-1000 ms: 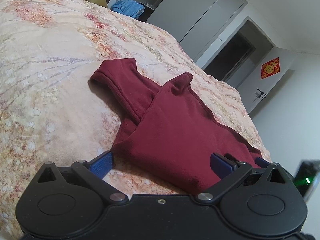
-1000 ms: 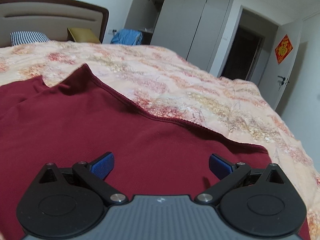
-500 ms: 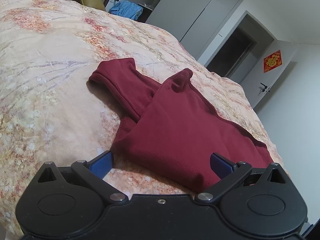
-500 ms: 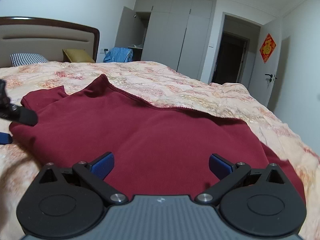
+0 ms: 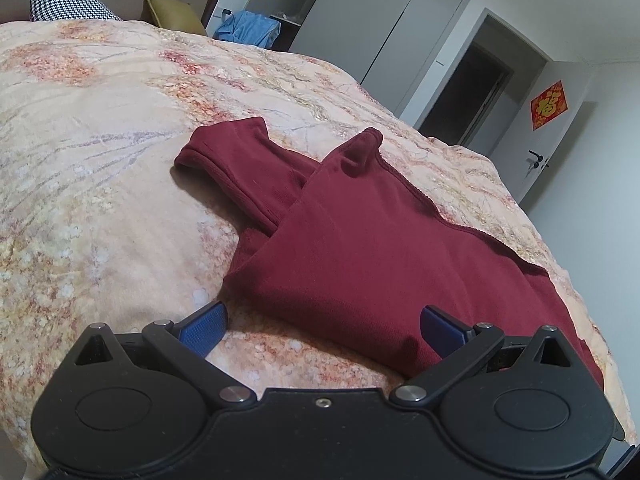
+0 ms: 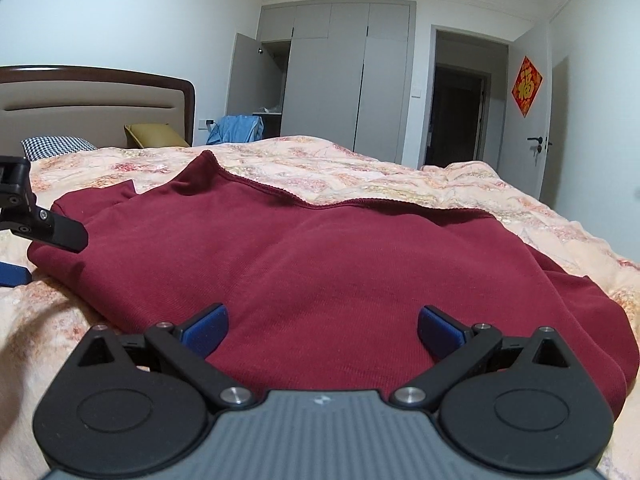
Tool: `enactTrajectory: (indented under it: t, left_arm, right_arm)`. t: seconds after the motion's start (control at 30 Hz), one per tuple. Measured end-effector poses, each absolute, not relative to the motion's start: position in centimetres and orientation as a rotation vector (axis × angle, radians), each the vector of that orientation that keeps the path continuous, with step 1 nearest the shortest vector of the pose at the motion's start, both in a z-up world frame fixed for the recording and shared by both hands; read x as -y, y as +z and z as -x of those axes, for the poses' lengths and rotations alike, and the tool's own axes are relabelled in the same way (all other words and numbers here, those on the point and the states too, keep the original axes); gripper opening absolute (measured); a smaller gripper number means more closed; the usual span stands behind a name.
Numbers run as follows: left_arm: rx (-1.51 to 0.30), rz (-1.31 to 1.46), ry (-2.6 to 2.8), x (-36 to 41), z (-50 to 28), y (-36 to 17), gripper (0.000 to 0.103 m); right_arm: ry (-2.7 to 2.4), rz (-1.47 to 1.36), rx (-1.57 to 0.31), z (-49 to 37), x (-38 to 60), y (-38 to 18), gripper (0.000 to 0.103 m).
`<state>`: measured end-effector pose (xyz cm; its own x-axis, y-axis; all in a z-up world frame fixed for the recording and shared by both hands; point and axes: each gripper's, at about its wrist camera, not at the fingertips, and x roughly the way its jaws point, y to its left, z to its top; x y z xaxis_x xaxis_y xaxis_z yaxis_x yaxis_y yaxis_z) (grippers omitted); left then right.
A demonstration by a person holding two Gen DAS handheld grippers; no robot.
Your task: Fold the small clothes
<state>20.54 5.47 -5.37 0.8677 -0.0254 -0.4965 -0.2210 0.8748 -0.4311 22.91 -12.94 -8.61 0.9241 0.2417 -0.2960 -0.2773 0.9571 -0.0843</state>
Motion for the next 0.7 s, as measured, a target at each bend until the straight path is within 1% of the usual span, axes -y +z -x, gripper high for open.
enactTrajectory:
  t: [0.4, 0.7]
  left_arm:
    - [-0.513, 0.491, 0.100, -5.0, -20.2, -5.2, 0.102]
    - [-0.488, 0.586, 0.007, -4.6, -20.3, -5.4, 0.102]
  right_arm:
    - [0.266, 0.125, -0.282, -22.9, 12.8, -8.7, 0.103]
    - [0.265, 0.126, -0.280, -22.8, 12.8, -8.8, 0.103]
